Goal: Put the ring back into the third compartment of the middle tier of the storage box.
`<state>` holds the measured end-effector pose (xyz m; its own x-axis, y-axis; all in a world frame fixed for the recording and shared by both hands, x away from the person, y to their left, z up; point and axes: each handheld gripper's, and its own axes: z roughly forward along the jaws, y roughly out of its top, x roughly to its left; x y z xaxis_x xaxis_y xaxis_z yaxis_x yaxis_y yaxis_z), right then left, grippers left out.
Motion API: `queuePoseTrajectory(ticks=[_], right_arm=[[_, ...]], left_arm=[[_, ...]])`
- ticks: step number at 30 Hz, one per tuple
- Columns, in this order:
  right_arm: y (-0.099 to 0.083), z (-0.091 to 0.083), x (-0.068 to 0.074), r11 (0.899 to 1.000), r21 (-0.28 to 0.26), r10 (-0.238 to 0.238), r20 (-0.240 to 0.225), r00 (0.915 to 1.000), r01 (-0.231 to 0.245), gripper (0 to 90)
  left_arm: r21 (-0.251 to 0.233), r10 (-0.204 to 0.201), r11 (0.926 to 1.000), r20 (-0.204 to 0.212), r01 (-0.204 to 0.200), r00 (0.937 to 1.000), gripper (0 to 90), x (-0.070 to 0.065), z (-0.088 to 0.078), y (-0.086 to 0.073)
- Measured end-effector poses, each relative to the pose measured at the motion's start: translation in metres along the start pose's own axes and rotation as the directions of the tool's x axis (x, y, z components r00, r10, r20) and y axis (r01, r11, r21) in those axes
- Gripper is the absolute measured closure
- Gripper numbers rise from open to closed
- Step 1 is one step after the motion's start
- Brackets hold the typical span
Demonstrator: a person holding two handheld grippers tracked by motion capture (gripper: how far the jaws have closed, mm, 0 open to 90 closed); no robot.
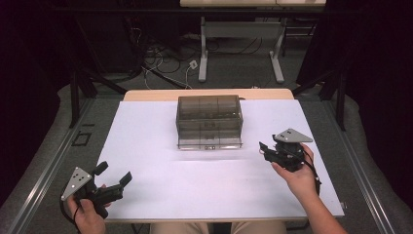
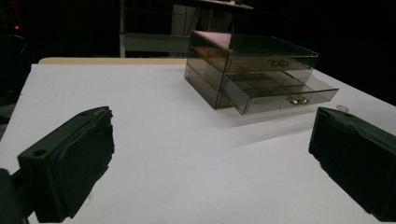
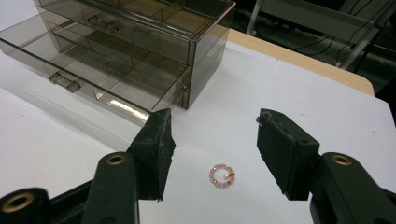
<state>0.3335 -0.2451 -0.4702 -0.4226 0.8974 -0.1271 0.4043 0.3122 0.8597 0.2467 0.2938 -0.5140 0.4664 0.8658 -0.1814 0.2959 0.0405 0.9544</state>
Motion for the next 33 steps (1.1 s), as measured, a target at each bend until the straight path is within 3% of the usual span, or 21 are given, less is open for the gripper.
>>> queuePoseTrajectory(ticks=[8,15,18,24,27,33], right_arm=[[0.000,0.010,-0.005,0.998,0.050,0.035,-0.009,0.9993,-0.035,45.6],[-0.001,0.020,-0.006,0.996,0.089,0.029,0.015,0.9995,-0.030,47.3],[-0.002,0.025,-0.007,0.995,0.097,0.019,0.048,0.9987,-0.023,47.5],[-0.002,0.033,-0.011,0.984,0.140,0.104,0.051,0.9933,-0.110,49.5],[-0.003,0.035,-0.012,0.981,0.151,0.117,0.056,0.9915,-0.124,51.1],[-0.002,0.042,-0.015,0.963,0.195,0.177,0.063,0.9822,-0.186,52.3]], left_arm=[[-0.001,0.000,1.0000,0.000,0.000,1.0000,0.5,0.000,0.000,0.000],[0.003,0.002,1.0000,0.001,-0.002,1.0000,0.5,0.000,0.001,0.000],[0.001,0.002,1.0000,0.003,-0.002,1.0000,0.5,0.000,0.001,0.000],[0.006,0.002,1.0000,0.002,-0.002,1.0000,0.5,0.001,0.001,-0.001],[0.006,0.002,1.0000,0.004,-0.002,1.0000,0.5,0.001,0.001,-0.001],[0.008,0.001,1.0000,0.006,-0.001,1.0000,0.5,0.000,0.002,-0.001]])
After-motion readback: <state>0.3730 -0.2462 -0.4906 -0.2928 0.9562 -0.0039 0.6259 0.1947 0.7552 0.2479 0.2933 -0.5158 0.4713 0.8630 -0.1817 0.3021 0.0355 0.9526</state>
